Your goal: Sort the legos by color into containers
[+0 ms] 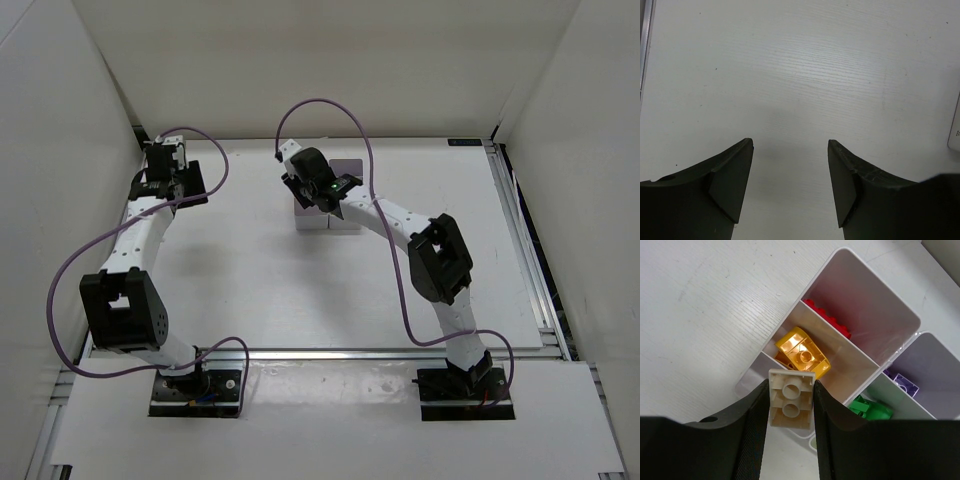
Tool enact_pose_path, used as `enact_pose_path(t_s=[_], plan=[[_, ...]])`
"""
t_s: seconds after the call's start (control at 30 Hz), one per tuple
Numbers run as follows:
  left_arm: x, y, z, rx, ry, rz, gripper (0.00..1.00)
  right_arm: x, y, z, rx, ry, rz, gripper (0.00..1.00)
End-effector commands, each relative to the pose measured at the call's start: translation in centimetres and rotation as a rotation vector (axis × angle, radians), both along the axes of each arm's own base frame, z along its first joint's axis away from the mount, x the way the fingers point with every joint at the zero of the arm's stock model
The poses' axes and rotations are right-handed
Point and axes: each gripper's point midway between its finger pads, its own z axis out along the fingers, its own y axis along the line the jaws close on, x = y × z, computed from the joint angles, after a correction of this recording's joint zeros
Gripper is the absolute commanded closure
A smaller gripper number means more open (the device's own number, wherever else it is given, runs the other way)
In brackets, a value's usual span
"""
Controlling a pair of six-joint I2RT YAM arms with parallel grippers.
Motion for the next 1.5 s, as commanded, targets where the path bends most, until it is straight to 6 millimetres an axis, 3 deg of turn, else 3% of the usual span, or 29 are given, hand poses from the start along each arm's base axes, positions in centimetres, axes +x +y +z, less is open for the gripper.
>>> enact_pose_path(t_s=[0.0, 0.4, 0.6, 0.77, 0.87, 0.93, 0.97, 1.03, 1.07, 1.1, 1.13, 1.17, 1.2, 1.23, 1.27, 1.3, 1.33, 1.4, 1.43, 1.47], plan=[[1.1, 0.1, 1.8, -0.002, -0.055, -0.004, 0.28, 0.8, 0.8, 1.2, 0.035, -0.03, -0.001, 0.78], [1.3, 0.1, 1.2, 0.003, -0.04, -0.011, 0.28, 0.9, 1.0, -0.5, 0.011, -0.014, 0.006, 0.68], [1.3, 0.2, 1.0, 0.001, -0.035, -0.006, 0.25, 0.7, 0.7, -0.6, 0.006, -0.007, 0.008, 0.42], [1.3, 0.0, 1.0, -0.006, -0.036, -0.014, 0.2, 0.4, 0.7, -0.3, 0.011, -0.007, 0.008, 0.33], [1.4, -0.4, 1.3, -0.015, -0.043, -0.029, 0.18, 0.4, 0.2, 1.0, 0.021, -0.021, -0.002, 0.33], [1.5, -1.0, 1.9, -0.035, -0.059, -0.062, 0.16, 0.3, -0.2, 3.8, 0.053, -0.063, -0.021, 0.32], [1.5, -1.7, 2.0, -0.052, -0.062, -0.103, 0.14, 0.0, -0.9, 6.4, 0.081, -0.098, -0.033, 0.32], [1.6, -3.3, 2.2, -0.047, -0.059, -0.147, 0.1, -0.2, -2.0, 8.4, 0.104, -0.119, -0.053, 0.31], [1.7, -3.9, 2.0, -0.039, -0.052, -0.173, 0.08, -0.4, -3.4, 10.0, 0.118, -0.136, -0.073, 0.31], [1.5, -4.7, 1.9, -0.047, -0.045, -0.203, 0.07, -0.4, -4.5, 10.3, 0.124, -0.131, -0.093, 0.31], [1.7, -5.1, 1.7, -0.059, -0.039, -0.217, 0.03, -0.1, -6.9, 10.6, 0.118, -0.124, -0.13, 0.31], [1.8, -5.2, 1.4, -0.061, -0.029, -0.23, 0.01, 0.1, -8.5, 10.3, 0.107, -0.114, -0.156, 0.31], [1.6, -7.5, 1.2, -0.072, -0.016, -0.292, 0.01, 0.5, -10.1, 10.0, 0.102, -0.107, -0.187, 0.31], [1.7, -8.0, 0.9, -0.068, -0.007, -0.309, 0.01, 1.0, -12.1, 9.5, 0.088, -0.09, -0.22, 0.31], [2.2, -9.0, 0.9, -0.071, -0.001, -0.328, 0.01, 1.7, -15.9, 8.8, 0.074, -0.06, -0.286, 0.31], [2.3, -9.4, 0.6, -0.073, 0.009, -0.332, 0.0, 2.1, -17.8, 8.4, 0.072, -0.042, -0.315, 0.31], [2.3, -9.8, 0.5, -0.075, 0.017, -0.335, 0.01, 3.1, -22.4, 7.6, 0.066, -0.018, -0.403, 0.31], [2.9, -10.5, -0.2, -0.084, 0.036, -0.341, 0.01, 3.0, -26.1, 6.7, 0.1, 0.058, -0.443, 0.31], [3.1, -10.5, -0.6, -0.087, 0.045, -0.33, 0.01, 3.4, -30.0, 6.1, 0.117, 0.09, -0.497, 0.3], [3.3, -10.3, -1.3, -0.084, 0.061, -0.32, 0.01, 3.1, -31.7, 5.5, 0.126, 0.122, -0.501, 0.3]])
